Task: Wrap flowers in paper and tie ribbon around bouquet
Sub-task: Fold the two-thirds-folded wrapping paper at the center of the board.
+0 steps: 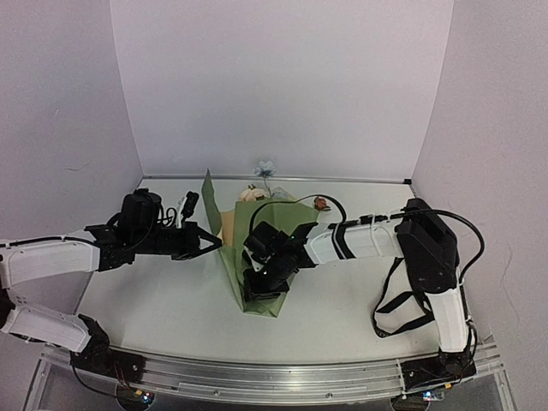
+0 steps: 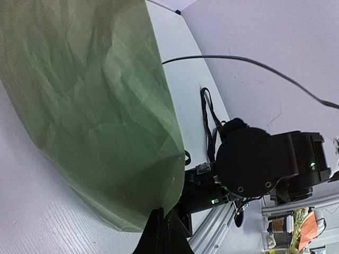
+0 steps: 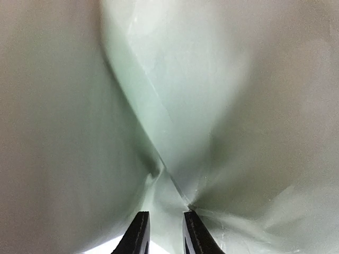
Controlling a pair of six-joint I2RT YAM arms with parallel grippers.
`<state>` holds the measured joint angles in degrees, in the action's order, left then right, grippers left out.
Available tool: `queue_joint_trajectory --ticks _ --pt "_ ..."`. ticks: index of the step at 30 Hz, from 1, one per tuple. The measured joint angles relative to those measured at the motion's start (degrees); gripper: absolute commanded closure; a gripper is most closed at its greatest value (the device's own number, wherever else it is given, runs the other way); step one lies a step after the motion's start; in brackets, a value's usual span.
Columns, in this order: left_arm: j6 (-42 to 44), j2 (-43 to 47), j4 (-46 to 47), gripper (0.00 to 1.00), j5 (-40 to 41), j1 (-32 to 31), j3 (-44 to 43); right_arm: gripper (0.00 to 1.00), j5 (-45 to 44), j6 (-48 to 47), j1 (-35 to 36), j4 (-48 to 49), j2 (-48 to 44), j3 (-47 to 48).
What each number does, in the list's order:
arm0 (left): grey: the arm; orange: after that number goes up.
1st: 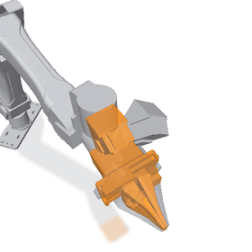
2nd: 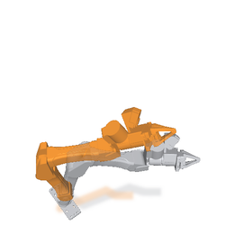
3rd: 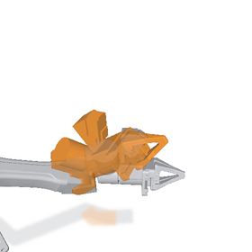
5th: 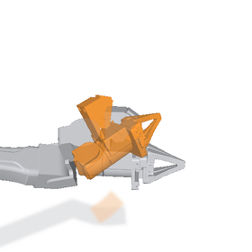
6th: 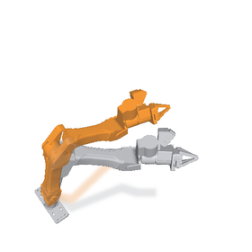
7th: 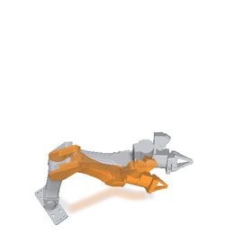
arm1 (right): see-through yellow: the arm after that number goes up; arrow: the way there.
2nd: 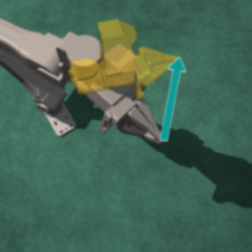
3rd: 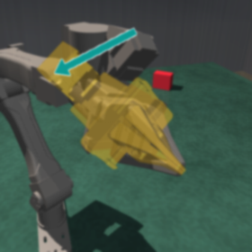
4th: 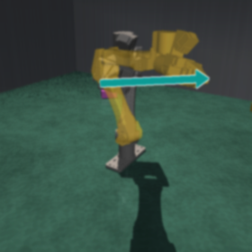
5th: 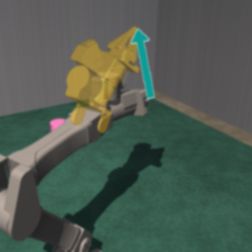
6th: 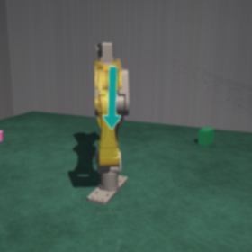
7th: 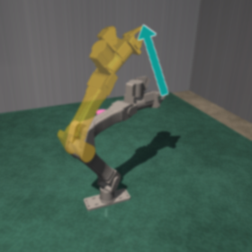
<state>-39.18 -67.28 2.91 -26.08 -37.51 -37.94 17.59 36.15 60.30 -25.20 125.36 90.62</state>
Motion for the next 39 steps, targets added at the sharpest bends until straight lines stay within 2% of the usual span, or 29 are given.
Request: queue_joint_trajectory --ticks 7,14,19,28,35,39 --pt "4.0 -7.2 -0.5 1.0 -4.5 -0.1 -5.0 0.76 5.3 -0.6 -1.0 5.2 -4.8 -5.0" --pt "6.5 -14.8 -1.4 1.0 -7.4 -1.1 -10.6 0.74 6.8 -1.6 -1.4 8.4 -10.0 -12.0" --pt "7.8 -20.4 -3.3 1.0 -8.1 -2.9 -15.5 0.7 5.7 -1.9 -1.9 9.2 -16.0 -18.3" --pt "9.3 -30.6 -6.9 1.0 -8.0 -6.2 -24.4 0.58 -0.5 -0.2 -4.9 11.8 -29.5 -29.7" --pt "9.8 -35.0 -9.1 1.0 -7.2 -7.4 -28.1 0.54 -1.1 5.4 -12.3 15.6 -31.2 -29.9" --pt "10.6 -36.0 -10.1 1.0 -7.0 -7.9 -29.6 0.53 0.1 8.7 -15.2 17.1 -28.4 -24.9"
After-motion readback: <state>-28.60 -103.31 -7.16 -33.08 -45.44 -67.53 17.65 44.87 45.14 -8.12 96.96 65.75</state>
